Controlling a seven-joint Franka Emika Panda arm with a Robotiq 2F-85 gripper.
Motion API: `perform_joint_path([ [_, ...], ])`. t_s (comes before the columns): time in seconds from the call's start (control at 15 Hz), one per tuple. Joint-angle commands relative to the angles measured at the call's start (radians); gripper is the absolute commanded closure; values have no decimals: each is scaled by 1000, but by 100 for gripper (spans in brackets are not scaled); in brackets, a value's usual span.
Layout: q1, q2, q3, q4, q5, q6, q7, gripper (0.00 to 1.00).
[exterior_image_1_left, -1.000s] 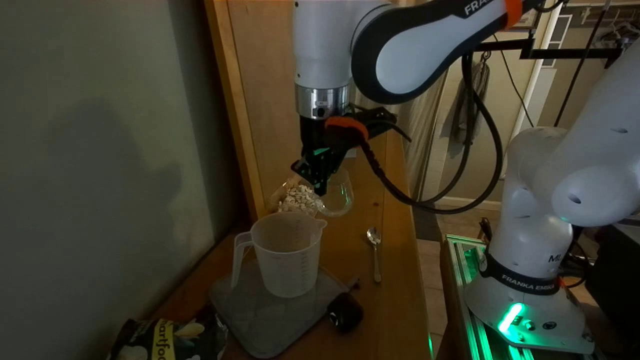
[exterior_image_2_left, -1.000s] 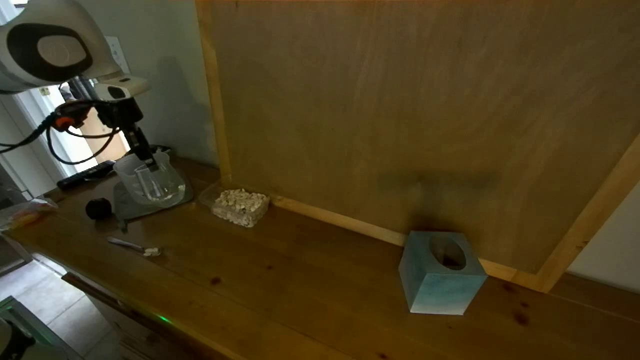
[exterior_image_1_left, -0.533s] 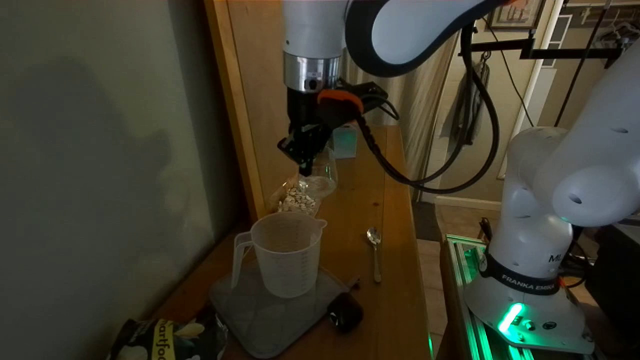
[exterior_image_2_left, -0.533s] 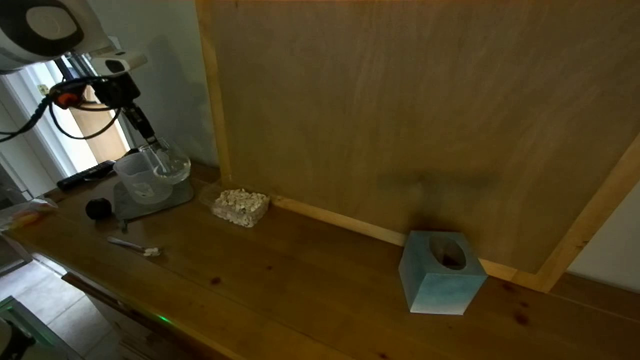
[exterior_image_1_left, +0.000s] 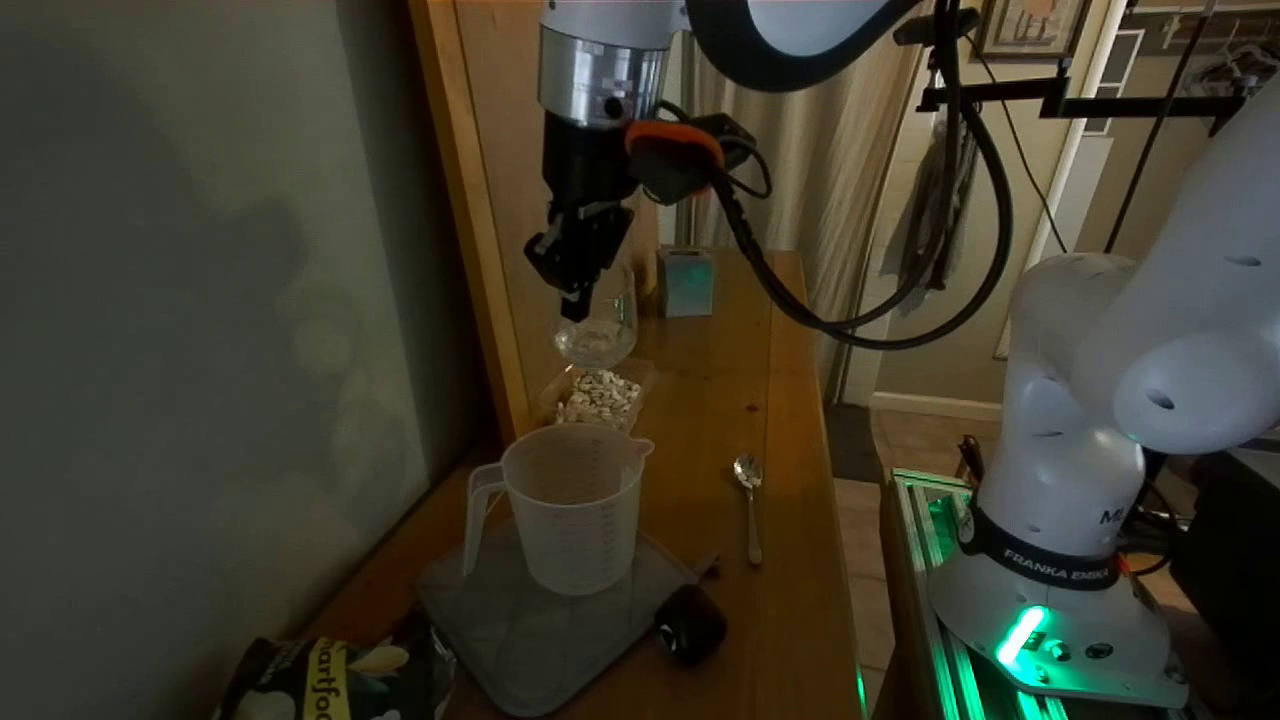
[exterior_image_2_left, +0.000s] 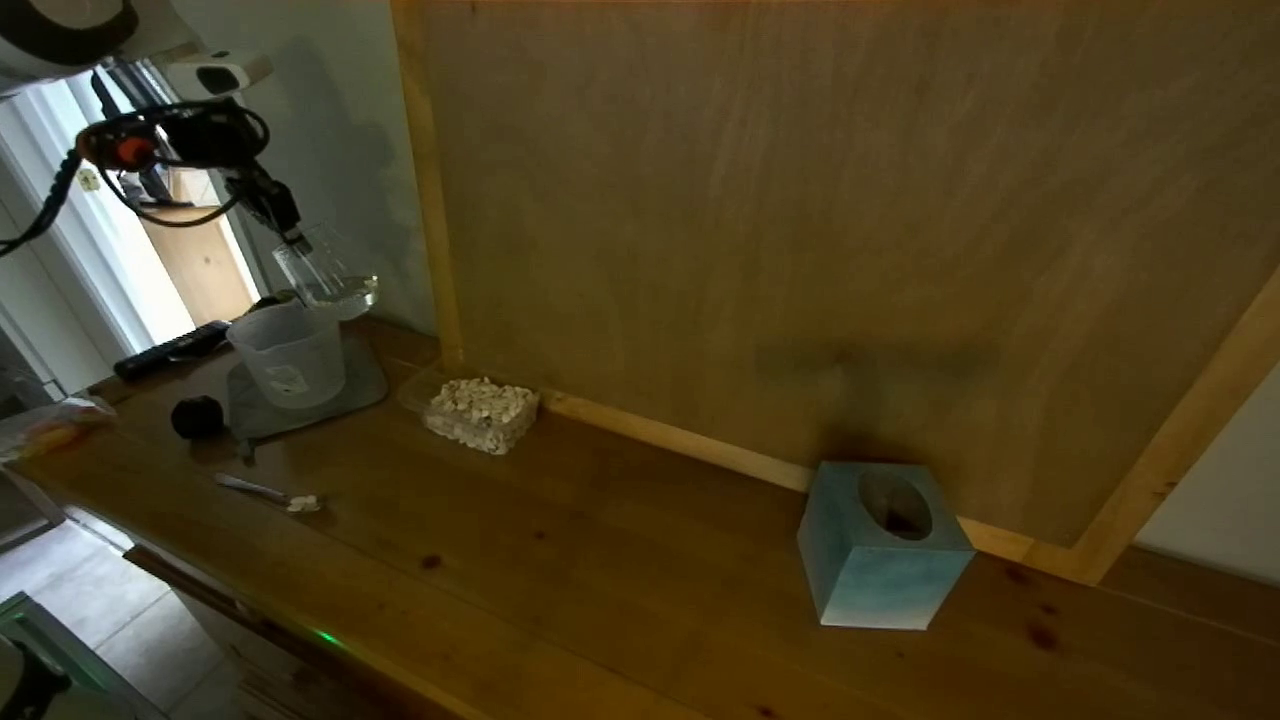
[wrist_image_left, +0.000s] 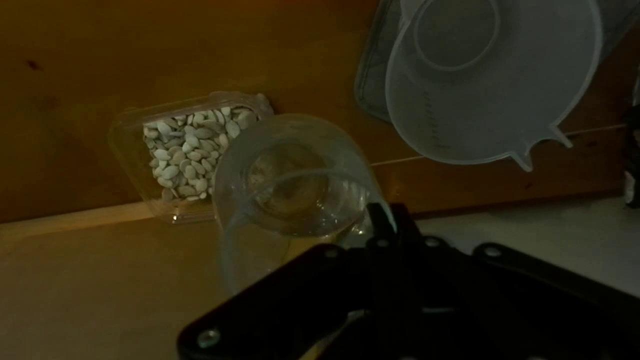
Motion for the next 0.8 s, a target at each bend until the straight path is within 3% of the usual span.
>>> perform_joint_path([
  [0.0, 6, 2, 0, 7, 0, -1, -23, 96],
  [0.47, 15, 13, -1, 20, 0, -2, -54, 99],
  [0.73, 59, 48, 3, 39, 24, 7, -124, 99],
])
